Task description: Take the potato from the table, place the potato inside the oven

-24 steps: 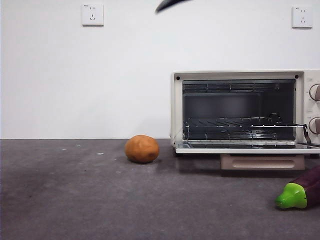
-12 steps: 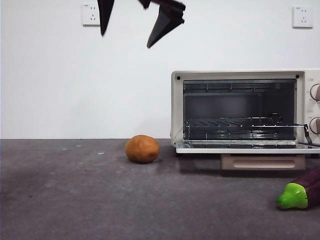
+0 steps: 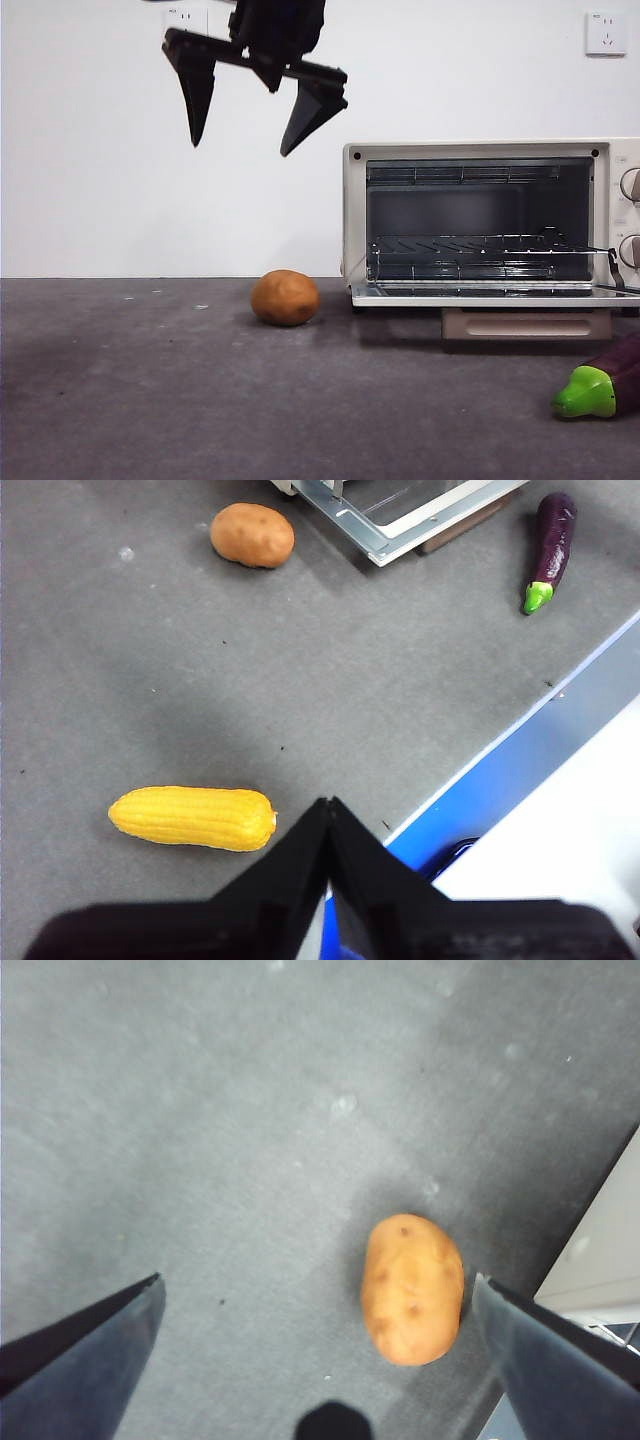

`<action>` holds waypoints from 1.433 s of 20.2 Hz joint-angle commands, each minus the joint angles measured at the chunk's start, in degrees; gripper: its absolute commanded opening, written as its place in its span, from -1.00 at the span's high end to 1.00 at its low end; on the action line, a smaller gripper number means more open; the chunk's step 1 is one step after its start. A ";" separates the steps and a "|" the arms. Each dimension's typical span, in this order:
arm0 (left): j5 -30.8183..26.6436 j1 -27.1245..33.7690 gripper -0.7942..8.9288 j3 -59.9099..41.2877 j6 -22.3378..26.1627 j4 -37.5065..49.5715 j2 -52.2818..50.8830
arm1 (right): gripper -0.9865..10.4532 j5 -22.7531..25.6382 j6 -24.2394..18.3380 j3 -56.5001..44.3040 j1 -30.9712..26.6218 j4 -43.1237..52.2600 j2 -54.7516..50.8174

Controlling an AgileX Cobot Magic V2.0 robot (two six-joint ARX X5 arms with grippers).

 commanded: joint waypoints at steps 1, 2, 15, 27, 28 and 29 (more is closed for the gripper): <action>-0.17 -0.04 0.85 -0.46 0.28 0.28 -0.09 | -0.66 0.96 -0.90 0.07 0.11 0.50 2.40; -0.17 -0.04 0.85 -0.46 0.28 0.28 -0.09 | -0.66 1.68 -1.09 0.07 0.11 0.59 2.91; 0.28 -0.04 0.85 -0.46 0.26 0.28 -0.09 | -0.66 4.87 -3.28 0.07 -1.99 3.37 12.76; -0.15 -0.04 0.85 -0.46 0.28 0.28 0.90 | -0.66 1.81 -2.03 0.04 -4.50 6.01 16.09; -0.13 -0.04 0.85 -0.46 0.28 0.28 1.29 | -0.66 2.21 -1.97 0.04 -4.50 6.03 16.48; -0.13 -0.04 0.85 -0.46 0.28 0.28 1.60 | -0.66 2.47 -1.99 0.04 -4.50 6.01 17.18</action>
